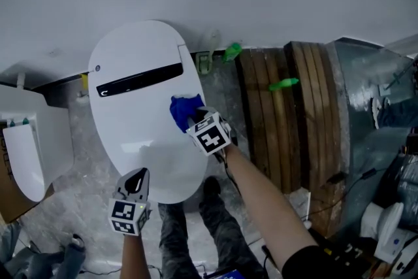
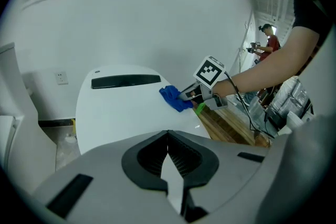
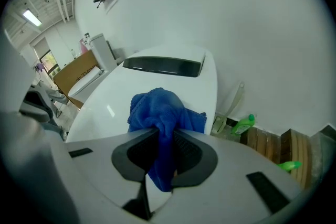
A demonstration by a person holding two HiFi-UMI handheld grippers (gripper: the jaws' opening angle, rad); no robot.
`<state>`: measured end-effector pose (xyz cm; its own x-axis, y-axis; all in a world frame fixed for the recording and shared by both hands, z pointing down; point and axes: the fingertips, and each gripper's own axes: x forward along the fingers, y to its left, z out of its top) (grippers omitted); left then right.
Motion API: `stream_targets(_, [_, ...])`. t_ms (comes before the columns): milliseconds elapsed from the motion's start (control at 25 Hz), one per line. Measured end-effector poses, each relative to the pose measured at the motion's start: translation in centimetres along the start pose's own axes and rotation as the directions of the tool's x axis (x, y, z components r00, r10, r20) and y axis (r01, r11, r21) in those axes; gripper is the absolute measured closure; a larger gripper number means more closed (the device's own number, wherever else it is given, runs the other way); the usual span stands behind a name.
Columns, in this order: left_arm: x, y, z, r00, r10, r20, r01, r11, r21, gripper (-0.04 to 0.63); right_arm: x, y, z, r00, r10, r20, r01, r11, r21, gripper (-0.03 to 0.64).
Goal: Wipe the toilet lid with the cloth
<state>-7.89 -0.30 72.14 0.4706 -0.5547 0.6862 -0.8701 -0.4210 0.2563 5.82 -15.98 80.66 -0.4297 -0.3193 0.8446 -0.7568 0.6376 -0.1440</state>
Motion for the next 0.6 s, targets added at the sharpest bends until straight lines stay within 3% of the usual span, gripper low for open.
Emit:
stream_targets(320, [-0.4, 1.5, -0.4, 1.000, 0.001, 0.003, -0.001, 1.000, -0.016, 0.584, 1.9, -1.1, 5.3, 0.999, -0.036, 0.032, 0.036, 0.999, -0.014, 0.548])
stream_targets(600, [-1.5, 2.4, -1.4, 1.000, 0.001, 0.003, 0.000, 0.999, -0.037, 0.584, 3.6, 1.0, 8.8, 0.999, -0.031, 0.043, 0.033, 0.998, -0.049, 0.548])
